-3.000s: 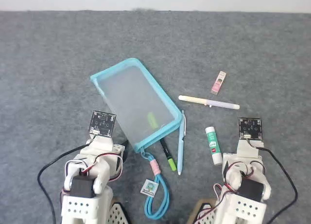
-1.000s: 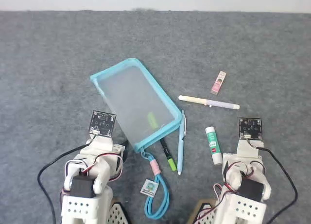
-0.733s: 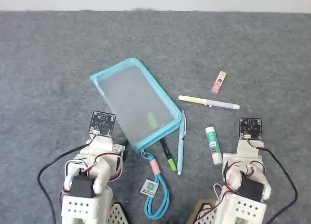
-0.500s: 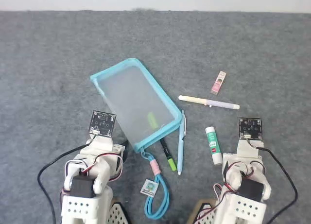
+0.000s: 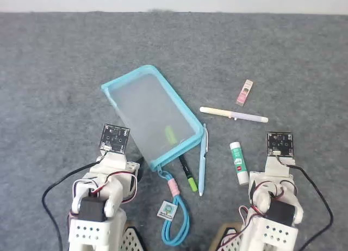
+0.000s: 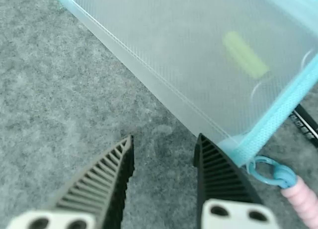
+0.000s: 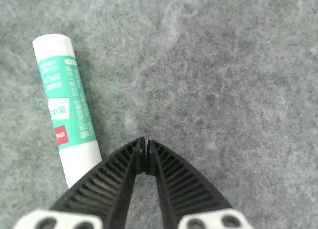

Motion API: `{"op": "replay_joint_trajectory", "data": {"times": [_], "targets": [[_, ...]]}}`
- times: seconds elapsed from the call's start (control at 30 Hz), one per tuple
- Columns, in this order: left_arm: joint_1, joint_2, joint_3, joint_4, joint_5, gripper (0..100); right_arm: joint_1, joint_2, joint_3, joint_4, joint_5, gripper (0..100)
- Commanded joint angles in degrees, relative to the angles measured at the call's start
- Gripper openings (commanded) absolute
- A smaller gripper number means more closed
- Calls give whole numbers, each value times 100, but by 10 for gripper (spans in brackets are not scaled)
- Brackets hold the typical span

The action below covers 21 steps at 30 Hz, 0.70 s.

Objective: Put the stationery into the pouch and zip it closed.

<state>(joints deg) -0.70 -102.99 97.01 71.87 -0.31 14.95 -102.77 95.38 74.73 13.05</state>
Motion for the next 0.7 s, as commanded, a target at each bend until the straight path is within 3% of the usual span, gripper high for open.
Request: {"op": "replay_joint_trajectory", "data": {"times": [0.0, 0.67], "targets": [[-18, -114, -48, 35, 44, 189, 57, -119, 105, 31, -53, 11], [18, -114, -48, 35, 53, 189, 57, -119, 105, 31, -53, 11]]}}
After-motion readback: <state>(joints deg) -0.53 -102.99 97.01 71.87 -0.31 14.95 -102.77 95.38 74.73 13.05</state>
